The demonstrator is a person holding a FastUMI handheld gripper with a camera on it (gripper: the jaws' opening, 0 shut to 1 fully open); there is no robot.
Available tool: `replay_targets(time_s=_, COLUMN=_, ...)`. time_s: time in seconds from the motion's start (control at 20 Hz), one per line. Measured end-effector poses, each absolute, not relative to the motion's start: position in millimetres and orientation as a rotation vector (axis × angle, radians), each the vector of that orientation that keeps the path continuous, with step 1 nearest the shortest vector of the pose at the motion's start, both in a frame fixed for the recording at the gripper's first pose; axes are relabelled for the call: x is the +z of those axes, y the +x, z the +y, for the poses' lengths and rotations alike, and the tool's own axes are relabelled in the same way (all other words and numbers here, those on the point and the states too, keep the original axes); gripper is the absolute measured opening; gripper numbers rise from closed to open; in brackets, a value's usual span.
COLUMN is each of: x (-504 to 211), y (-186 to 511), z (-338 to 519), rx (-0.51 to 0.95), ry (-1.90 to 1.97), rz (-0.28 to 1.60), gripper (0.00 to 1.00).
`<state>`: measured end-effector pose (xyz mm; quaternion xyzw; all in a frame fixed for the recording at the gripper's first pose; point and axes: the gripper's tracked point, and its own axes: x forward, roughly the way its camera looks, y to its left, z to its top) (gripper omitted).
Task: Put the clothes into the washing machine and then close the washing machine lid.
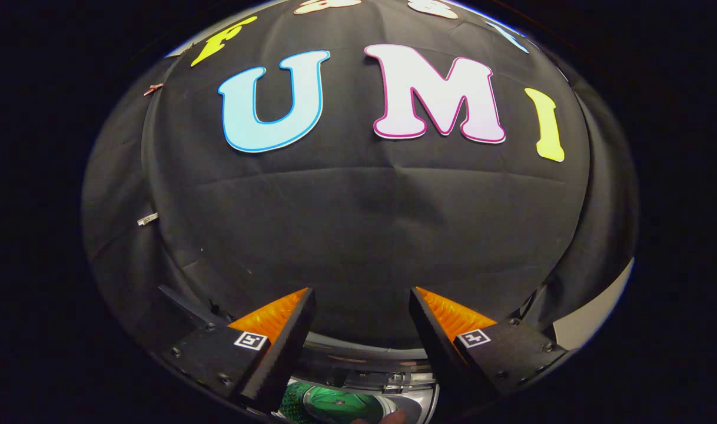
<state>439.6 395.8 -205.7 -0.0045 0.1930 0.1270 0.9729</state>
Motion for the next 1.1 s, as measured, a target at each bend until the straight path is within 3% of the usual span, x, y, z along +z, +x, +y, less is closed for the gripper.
replay_targets(time_s=0.4, x=-206, y=403, z=391, rx=0.268, ry=-0.010, rz=0.351, gripper=1.00)
replay_targets(time_s=1.1, x=-203, y=400, z=392, rx=0.300, ry=-0.014, rz=0.289, gripper=1.00)
